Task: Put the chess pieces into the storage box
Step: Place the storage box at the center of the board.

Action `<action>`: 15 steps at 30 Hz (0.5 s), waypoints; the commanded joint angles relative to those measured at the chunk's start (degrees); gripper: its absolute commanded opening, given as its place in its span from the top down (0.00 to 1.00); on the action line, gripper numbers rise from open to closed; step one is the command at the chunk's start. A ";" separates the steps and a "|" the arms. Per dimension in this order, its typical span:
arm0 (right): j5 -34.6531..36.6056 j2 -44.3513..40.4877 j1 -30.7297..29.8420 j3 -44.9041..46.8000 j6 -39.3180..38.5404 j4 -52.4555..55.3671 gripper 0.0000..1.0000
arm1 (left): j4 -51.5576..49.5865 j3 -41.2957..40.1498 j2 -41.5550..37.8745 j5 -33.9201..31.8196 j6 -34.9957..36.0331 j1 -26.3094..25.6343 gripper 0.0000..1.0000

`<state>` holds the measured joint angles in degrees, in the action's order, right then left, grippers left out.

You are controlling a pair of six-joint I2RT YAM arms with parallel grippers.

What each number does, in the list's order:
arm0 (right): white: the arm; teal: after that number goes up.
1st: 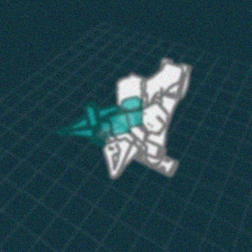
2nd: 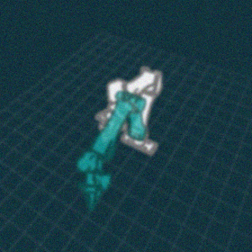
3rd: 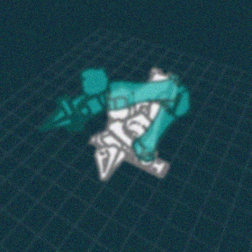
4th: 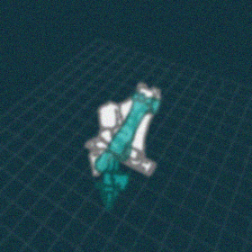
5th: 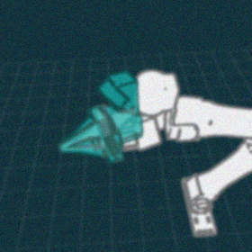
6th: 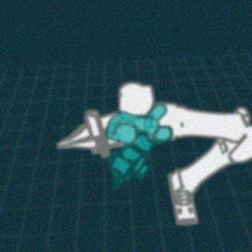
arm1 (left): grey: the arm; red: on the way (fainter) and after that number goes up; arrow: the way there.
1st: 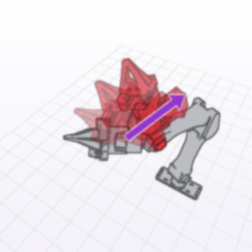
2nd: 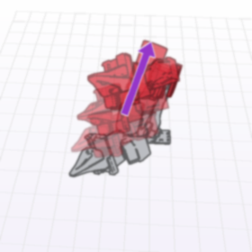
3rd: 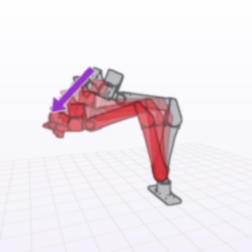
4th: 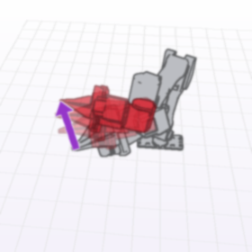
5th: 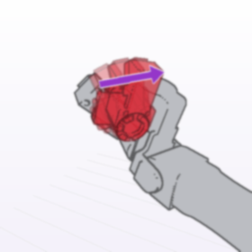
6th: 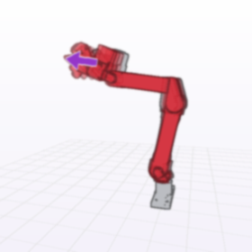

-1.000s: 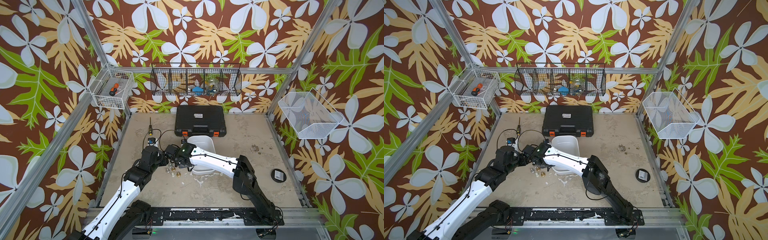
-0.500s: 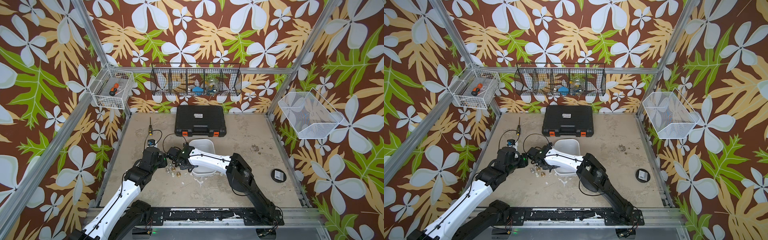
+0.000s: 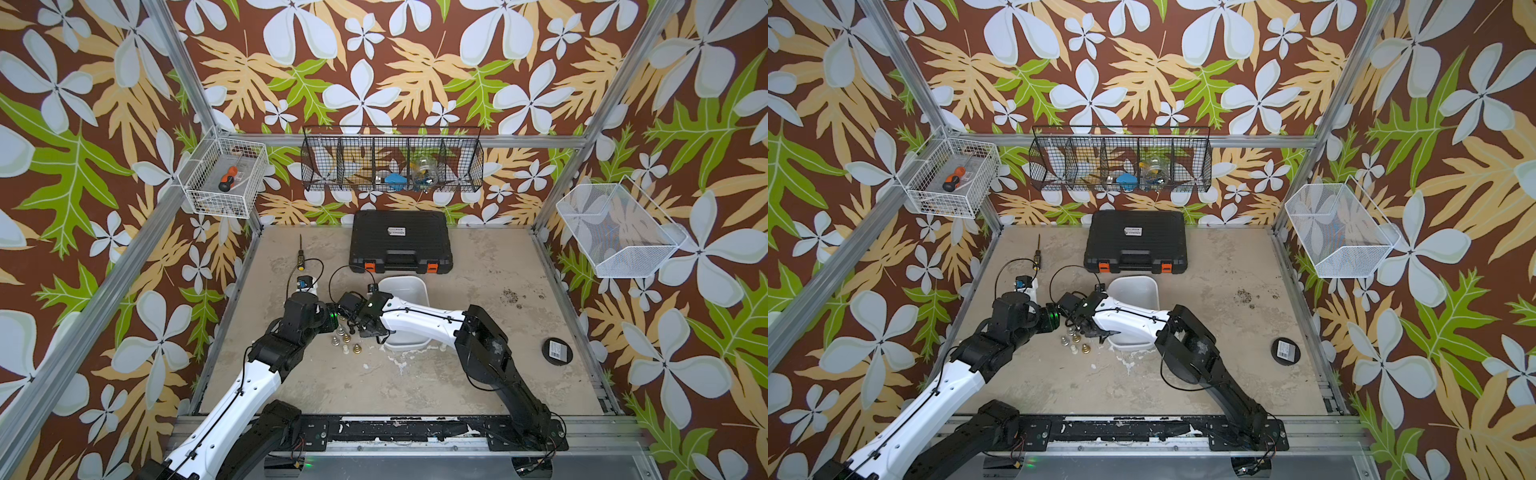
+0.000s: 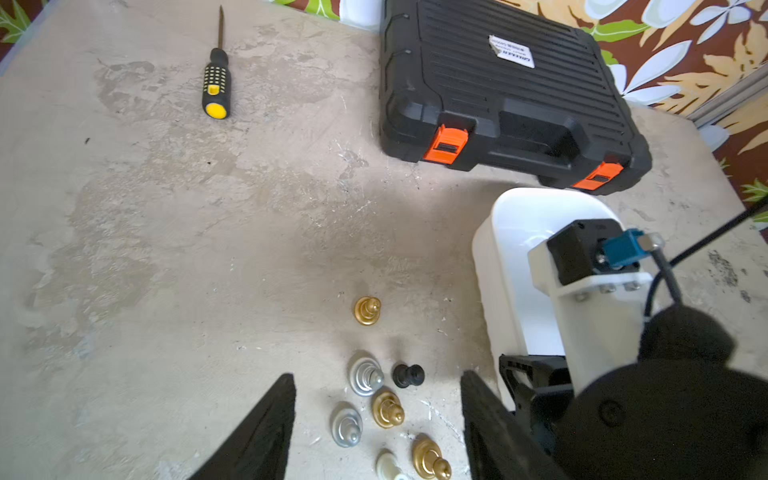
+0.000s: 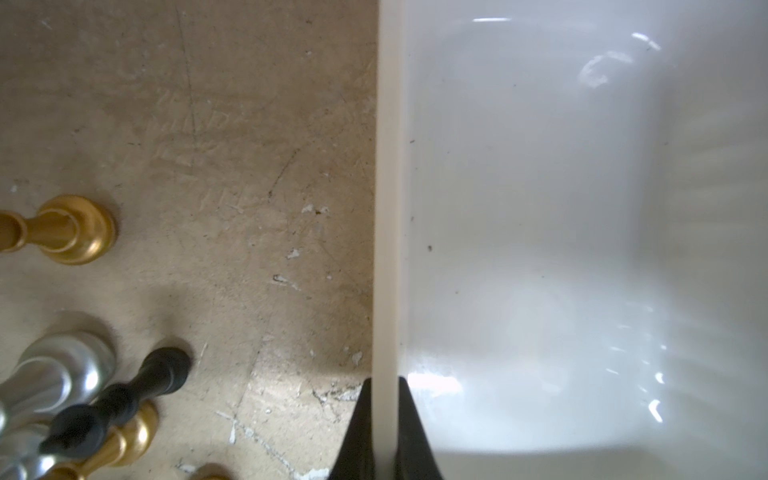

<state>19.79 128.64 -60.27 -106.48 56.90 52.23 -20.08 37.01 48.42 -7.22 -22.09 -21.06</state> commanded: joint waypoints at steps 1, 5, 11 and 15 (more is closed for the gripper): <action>-2.25 -2.08 -0.11 0.65 -1.45 -5.30 0.91 | 1.36 0.33 0.18 2.83 1.16 -0.21 0.35; -3.57 -2.82 0.18 0.72 -2.10 -5.82 0.90 | 1.43 0.25 0.09 2.92 1.17 -0.25 0.35; -4.10 -3.69 0.41 2.59 -2.33 -7.84 0.85 | 1.62 0.25 0.18 3.64 1.34 -0.22 0.35; -4.23 -3.25 1.01 2.41 -2.48 -7.46 0.85 | 1.71 0.26 0.09 3.92 1.34 -0.21 0.35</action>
<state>15.59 125.34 -59.53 -103.94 55.00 45.63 -19.81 37.01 48.53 -4.58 -21.67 -21.17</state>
